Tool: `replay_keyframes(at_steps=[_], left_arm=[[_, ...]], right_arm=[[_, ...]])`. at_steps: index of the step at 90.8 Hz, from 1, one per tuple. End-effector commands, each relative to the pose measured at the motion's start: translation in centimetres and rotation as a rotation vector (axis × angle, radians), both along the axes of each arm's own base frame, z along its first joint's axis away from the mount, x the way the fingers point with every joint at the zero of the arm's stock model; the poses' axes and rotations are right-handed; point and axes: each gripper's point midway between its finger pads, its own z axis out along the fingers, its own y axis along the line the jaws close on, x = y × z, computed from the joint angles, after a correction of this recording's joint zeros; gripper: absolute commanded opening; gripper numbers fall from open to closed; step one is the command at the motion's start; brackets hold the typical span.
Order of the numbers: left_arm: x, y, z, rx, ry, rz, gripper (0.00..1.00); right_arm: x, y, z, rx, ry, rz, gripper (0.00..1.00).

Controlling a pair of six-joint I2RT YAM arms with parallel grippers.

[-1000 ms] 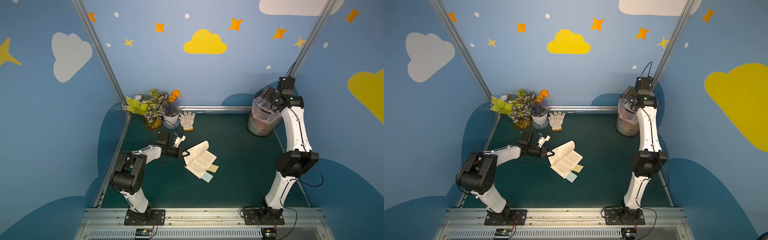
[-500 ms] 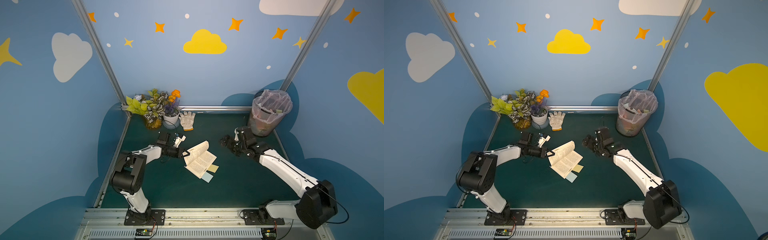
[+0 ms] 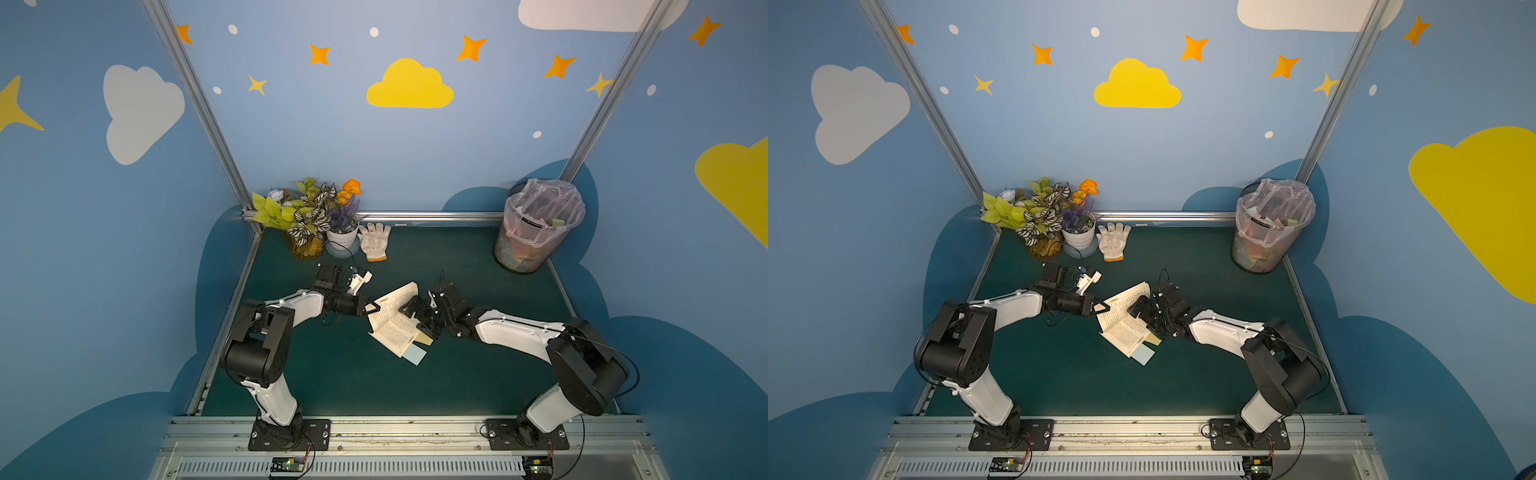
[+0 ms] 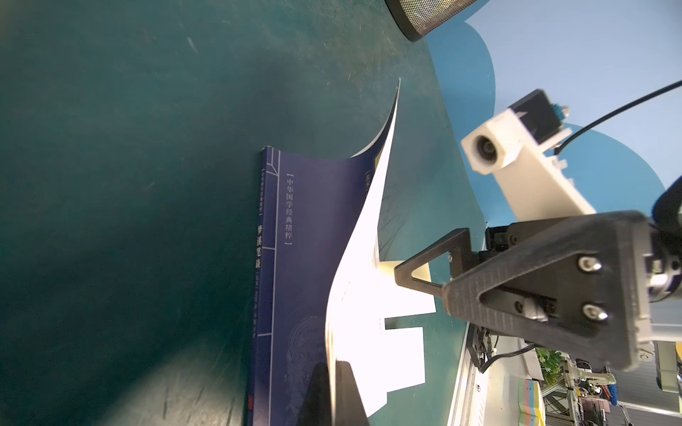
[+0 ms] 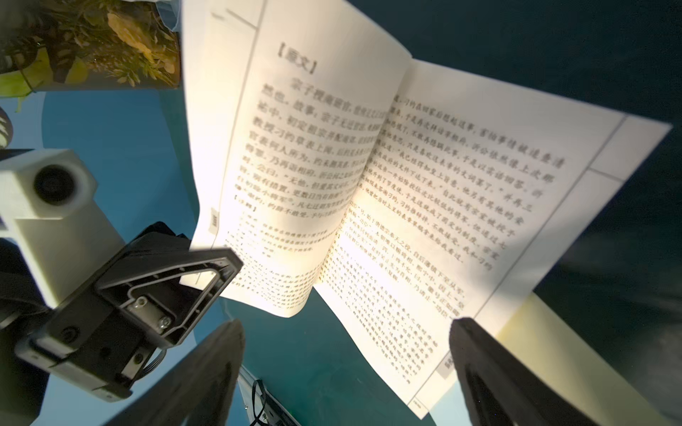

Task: Peel off the used sticky note
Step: Turn the page of the book at the center of the board.

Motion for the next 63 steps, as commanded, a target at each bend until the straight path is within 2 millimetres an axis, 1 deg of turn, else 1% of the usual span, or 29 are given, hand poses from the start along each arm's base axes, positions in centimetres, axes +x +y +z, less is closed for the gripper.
replay_keyframes(at_steps=[1, 12, 24, 44, 61, 63], left_arm=[[-0.6, 0.1, -1.1, 0.027, 0.045, -0.008, 0.03], [-0.6, 0.1, -1.2, 0.025, 0.054, -0.007, 0.03], [-0.6, 0.1, -1.3, 0.025, 0.056, -0.008, 0.03], [-0.7, 0.0, -1.5, 0.025, 0.064, -0.010, 0.03], [-0.6, 0.0, -1.4, 0.026, 0.063, -0.010, 0.03], [-0.6, 0.1, -1.4, 0.026, 0.061, -0.011, 0.03]], right_arm=[[0.3, 0.4, 0.3, 0.048, -0.023, -0.028, 0.91], [-0.4, 0.0, -1.4, 0.057, 0.012, -0.042, 0.91], [-1.0, 0.1, -2.4, 0.071, 0.032, -0.041, 0.92], [-1.3, -0.4, -3.0, 0.051, 0.031, -0.047, 0.91], [-1.4, -0.3, -2.6, 0.060, 0.024, -0.048, 0.91], [-1.8, -0.8, -3.2, 0.047, 0.037, -0.048, 0.91]])
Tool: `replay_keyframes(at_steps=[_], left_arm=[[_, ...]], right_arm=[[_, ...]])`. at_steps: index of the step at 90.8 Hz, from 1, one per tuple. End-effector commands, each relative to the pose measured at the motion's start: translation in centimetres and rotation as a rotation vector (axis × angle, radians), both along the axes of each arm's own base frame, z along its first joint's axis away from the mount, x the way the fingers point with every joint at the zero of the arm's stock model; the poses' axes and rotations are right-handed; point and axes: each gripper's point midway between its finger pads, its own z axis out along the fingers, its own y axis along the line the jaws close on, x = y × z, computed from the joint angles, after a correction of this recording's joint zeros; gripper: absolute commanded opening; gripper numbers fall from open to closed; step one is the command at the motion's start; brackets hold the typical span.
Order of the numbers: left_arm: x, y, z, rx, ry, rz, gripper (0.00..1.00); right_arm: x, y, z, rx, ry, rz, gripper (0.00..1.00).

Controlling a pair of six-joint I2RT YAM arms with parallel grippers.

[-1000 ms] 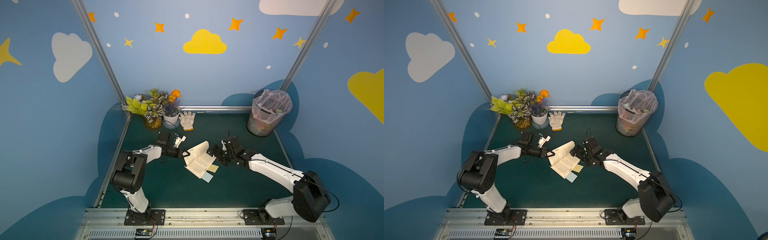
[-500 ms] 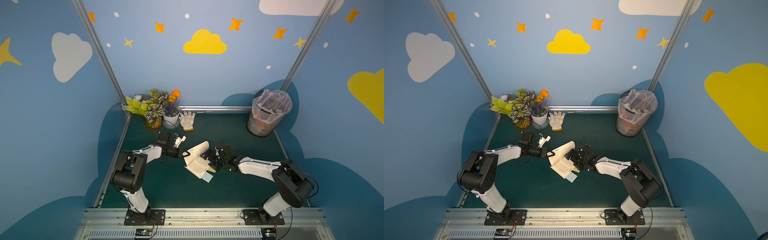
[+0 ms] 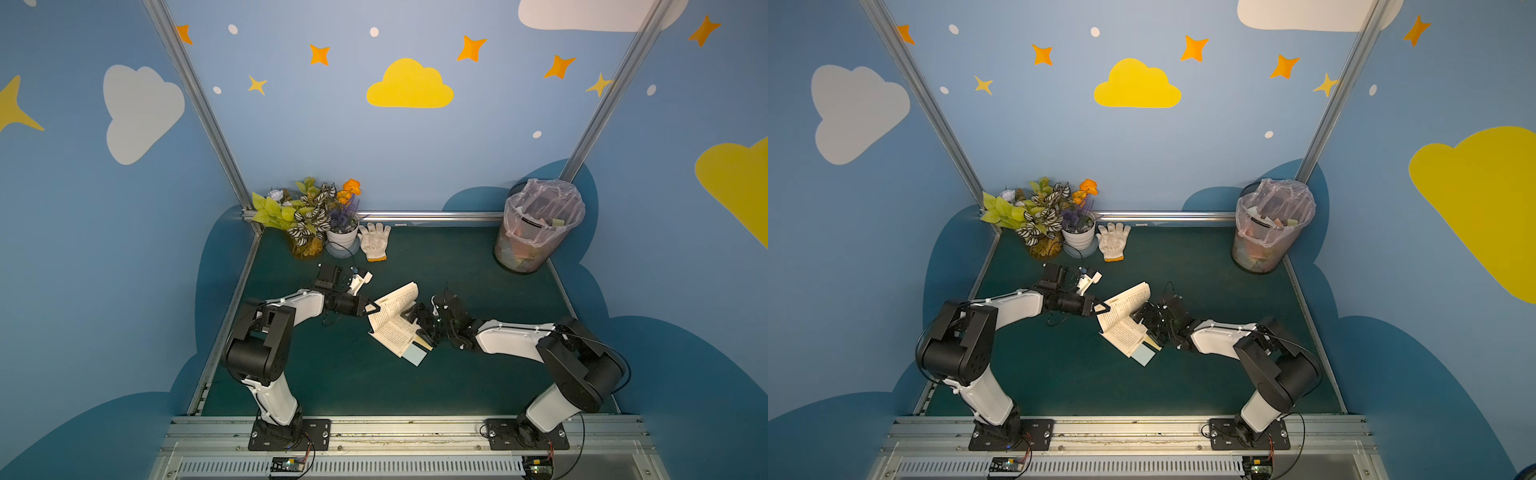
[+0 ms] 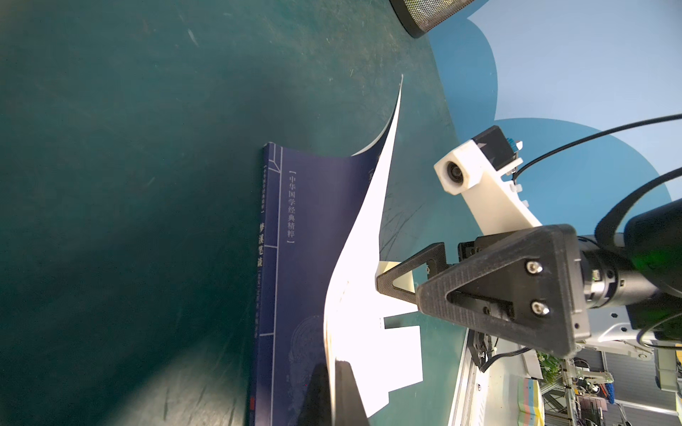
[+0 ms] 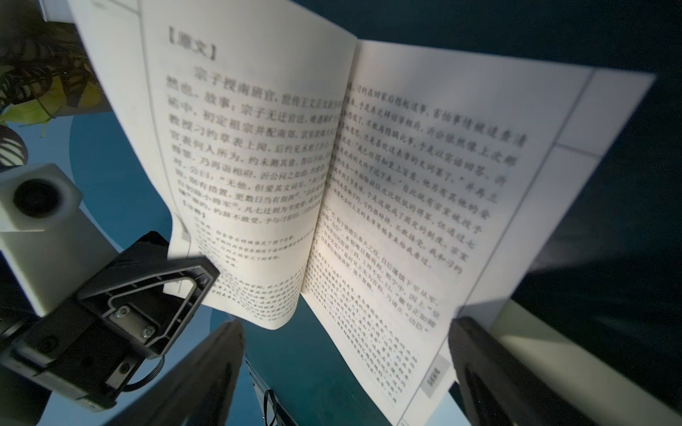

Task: Peel off the used sticky note
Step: Turn the page of the book at the center of the board.

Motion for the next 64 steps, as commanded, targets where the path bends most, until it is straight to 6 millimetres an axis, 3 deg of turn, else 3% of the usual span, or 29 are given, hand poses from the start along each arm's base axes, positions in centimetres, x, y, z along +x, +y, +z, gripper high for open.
replay_keyframes(at_steps=[1, 31, 64], left_arm=[[-0.6, 0.1, -1.0, 0.025, 0.051, -0.008, 0.03], [-0.7, 0.1, -1.2, 0.025, 0.056, -0.010, 0.03], [-0.7, 0.0, -1.1, 0.021, 0.057, -0.013, 0.03]], right_arm=[[-1.1, -0.7, -1.2, -0.024, 0.024, 0.000, 0.91], [-1.9, -2.0, -1.7, -0.046, 0.028, -0.015, 0.91], [-1.5, -1.2, -1.5, -0.025, 0.021, -0.005, 0.91]])
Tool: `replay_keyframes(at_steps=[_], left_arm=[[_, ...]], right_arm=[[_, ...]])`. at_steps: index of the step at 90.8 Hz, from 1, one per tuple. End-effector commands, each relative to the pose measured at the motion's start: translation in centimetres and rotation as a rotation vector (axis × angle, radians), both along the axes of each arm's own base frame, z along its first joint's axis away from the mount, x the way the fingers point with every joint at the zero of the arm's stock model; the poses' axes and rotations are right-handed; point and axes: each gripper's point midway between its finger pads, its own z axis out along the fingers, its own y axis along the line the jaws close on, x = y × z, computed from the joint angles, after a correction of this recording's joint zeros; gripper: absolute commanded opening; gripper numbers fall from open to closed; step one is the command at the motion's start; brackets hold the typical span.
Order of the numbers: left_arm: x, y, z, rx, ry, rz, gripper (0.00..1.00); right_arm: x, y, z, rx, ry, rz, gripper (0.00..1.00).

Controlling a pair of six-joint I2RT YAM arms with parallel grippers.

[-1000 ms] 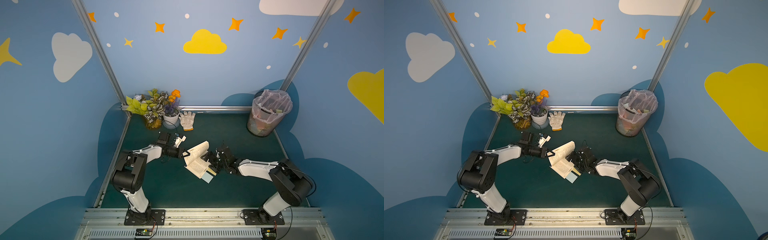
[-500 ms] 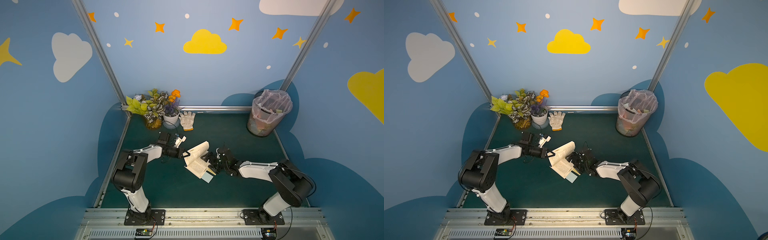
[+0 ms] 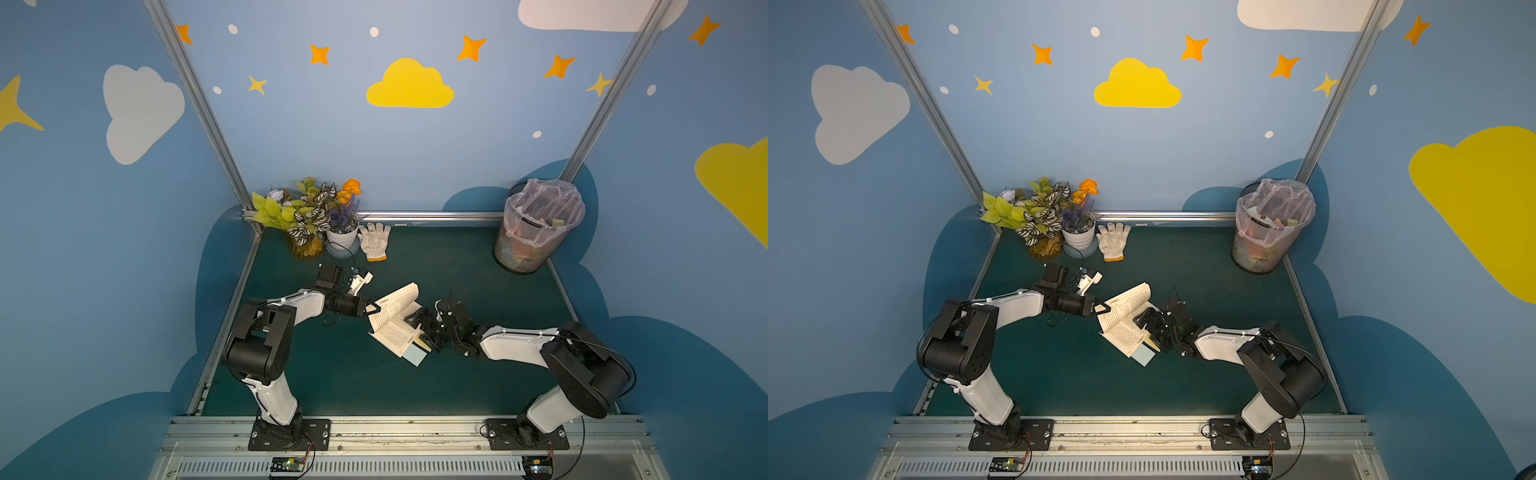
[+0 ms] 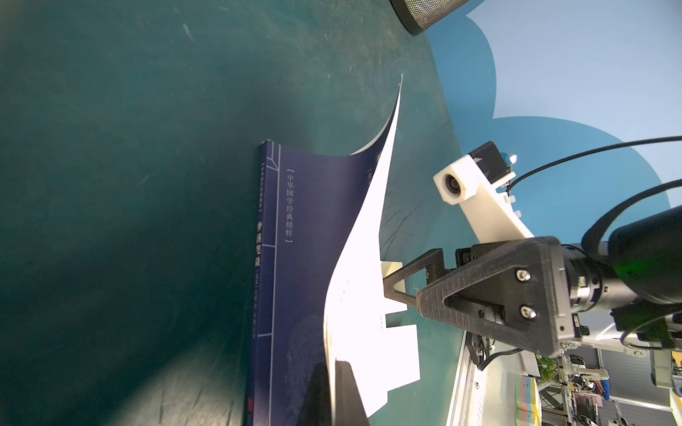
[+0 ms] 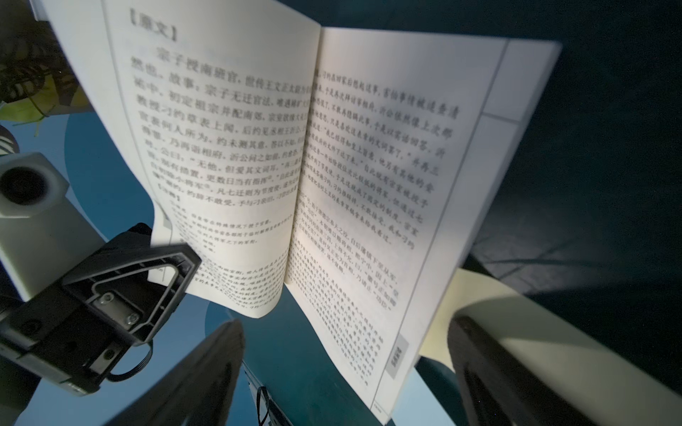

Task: Peel off the used sticky note
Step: Turn the page of the book at the center of the board.

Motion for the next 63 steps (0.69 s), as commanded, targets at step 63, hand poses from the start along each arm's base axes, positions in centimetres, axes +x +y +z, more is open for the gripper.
replay_keyframes(at_steps=[63], left_arm=[[-0.8, 0.0, -1.4, 0.014, 0.070, -0.018, 0.03]], right_arm=[[1.8, 2.0, 1.2, 0.040, -0.023, 0.004, 0.92]])
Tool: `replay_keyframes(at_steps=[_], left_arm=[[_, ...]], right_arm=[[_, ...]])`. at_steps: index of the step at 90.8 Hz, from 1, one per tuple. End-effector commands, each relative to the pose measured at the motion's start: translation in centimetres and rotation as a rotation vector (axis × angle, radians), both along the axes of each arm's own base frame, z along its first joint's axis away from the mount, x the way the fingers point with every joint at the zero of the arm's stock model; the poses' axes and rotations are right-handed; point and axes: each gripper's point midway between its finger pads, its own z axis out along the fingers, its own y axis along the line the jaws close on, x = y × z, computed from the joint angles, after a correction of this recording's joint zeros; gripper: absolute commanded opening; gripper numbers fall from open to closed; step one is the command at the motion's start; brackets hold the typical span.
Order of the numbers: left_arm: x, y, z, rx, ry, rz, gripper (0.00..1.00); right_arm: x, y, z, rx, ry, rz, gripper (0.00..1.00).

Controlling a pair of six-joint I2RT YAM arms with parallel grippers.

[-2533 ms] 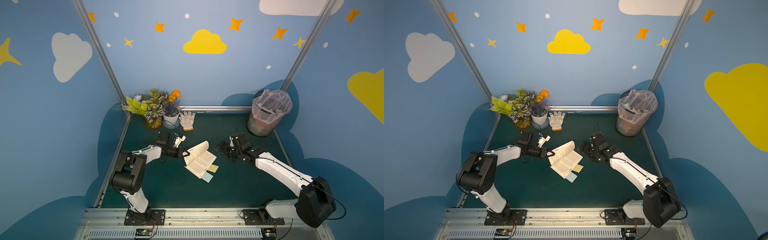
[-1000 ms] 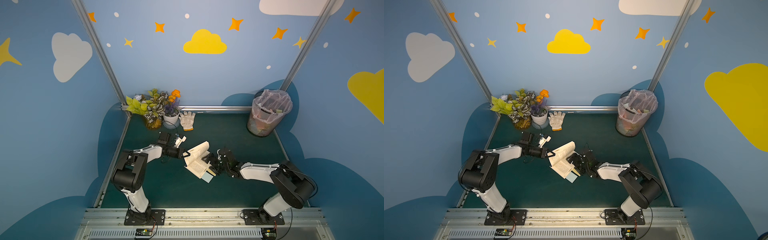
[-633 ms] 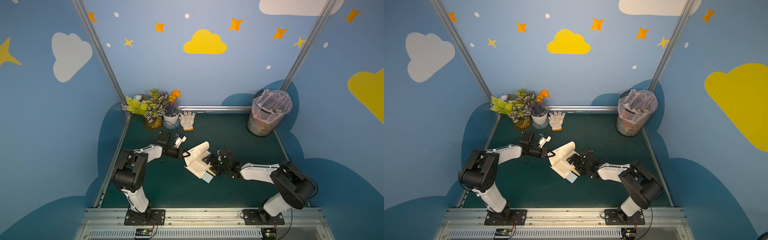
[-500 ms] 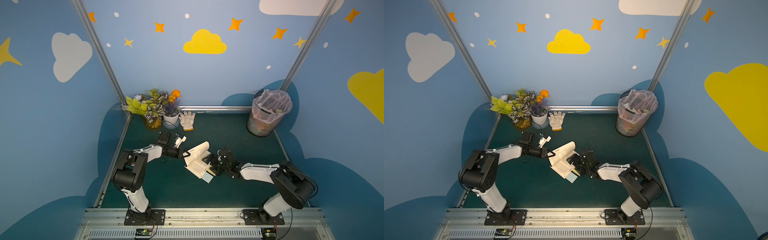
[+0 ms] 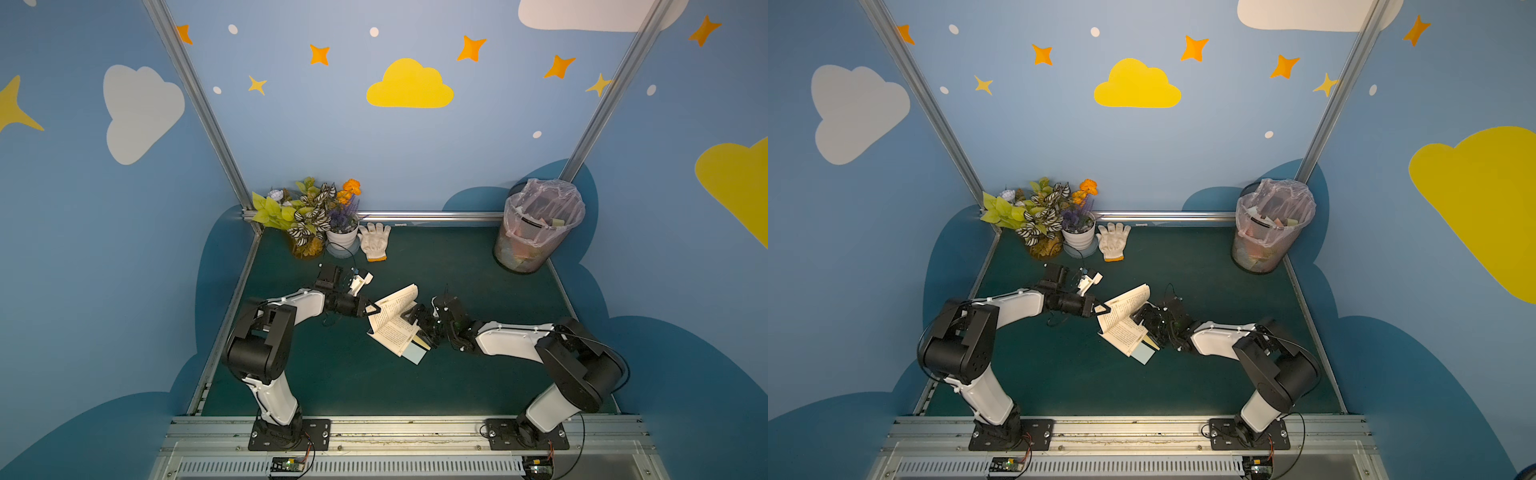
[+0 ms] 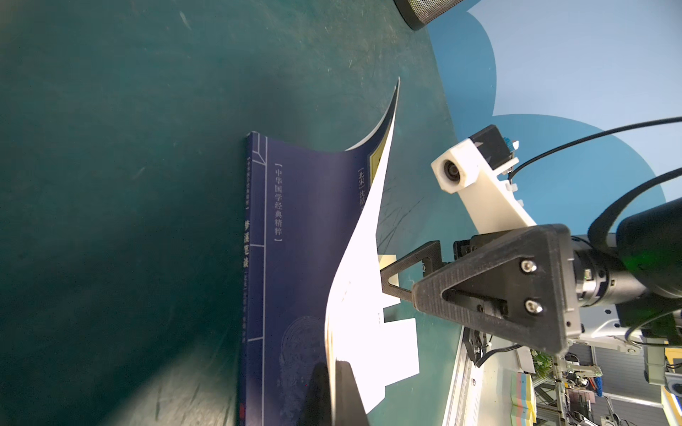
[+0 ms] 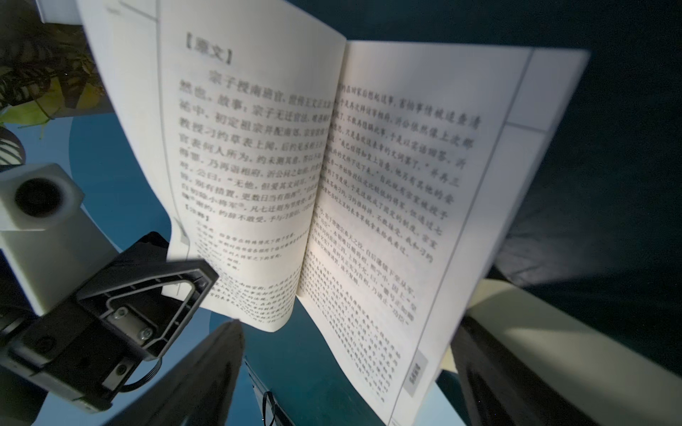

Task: Peel off the used sticky note
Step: Turn the page of the book at the center of the board.

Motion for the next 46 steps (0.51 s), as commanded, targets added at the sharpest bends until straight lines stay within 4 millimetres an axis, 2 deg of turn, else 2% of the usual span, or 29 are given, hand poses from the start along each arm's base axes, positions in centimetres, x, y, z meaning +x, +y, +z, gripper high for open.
replay_keyframes(at_steps=[1, 46], left_arm=[[-0.7, 0.0, -1.1, 0.015, 0.052, -0.013, 0.03], [-0.8, -0.3, -1.3, 0.012, 0.060, -0.024, 0.03]], right_arm=[[0.8, 0.9, 0.8, 0.035, -0.020, 0.000, 0.92], [1.9, 1.6, 2.7, 0.099, -0.069, -0.011, 0.93]])
